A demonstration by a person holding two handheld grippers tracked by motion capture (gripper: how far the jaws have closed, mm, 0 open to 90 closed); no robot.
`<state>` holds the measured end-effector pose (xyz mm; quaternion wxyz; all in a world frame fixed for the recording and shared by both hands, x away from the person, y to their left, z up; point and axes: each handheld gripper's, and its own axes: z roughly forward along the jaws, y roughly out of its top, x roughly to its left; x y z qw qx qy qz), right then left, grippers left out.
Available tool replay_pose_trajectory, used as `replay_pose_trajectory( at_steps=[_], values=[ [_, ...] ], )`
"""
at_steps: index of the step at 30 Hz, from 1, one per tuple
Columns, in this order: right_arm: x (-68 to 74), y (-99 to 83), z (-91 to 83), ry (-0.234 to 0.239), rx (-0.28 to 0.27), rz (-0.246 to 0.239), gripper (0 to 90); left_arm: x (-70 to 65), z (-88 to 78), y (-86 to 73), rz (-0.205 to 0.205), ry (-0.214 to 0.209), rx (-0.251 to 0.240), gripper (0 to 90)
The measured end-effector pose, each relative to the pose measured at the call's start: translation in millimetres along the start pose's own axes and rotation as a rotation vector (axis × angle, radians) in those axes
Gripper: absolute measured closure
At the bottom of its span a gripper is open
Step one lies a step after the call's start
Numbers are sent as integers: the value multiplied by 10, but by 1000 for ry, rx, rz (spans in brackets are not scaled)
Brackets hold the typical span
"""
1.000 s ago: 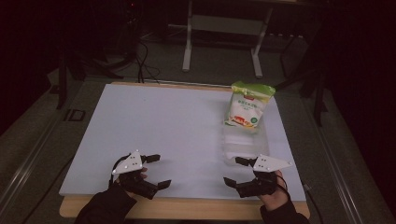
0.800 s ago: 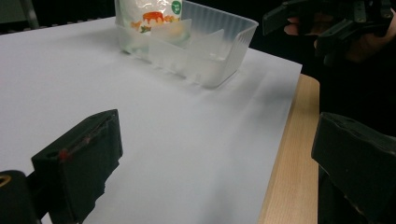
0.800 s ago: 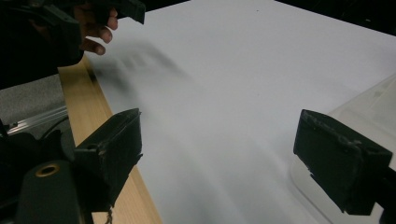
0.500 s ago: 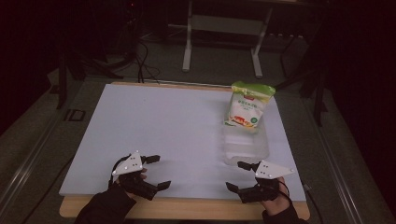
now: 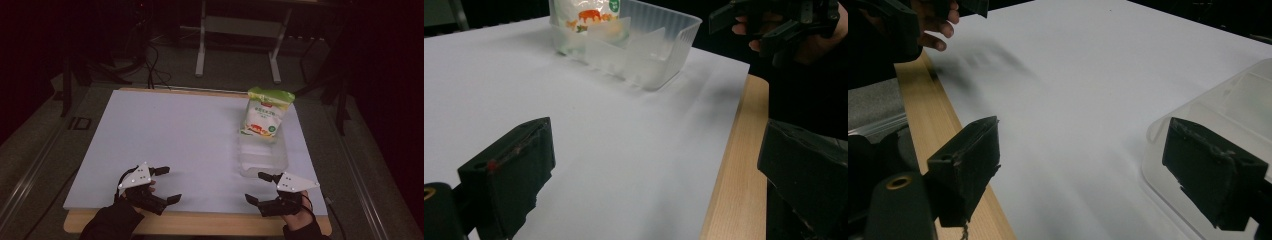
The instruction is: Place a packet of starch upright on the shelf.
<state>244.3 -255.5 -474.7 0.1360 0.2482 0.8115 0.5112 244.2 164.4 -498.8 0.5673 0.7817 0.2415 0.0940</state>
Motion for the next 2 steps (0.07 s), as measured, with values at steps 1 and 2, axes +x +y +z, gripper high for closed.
replay_pose_trajectory(
  at_steps=[1,2],
  values=[
    [0,0,0,0,0,0,151,-3,3,-2,2,0,2,24],
    [-2,-1,1,1,0,1,151,-4,6,-3,0,-2,2,25]
  ],
)
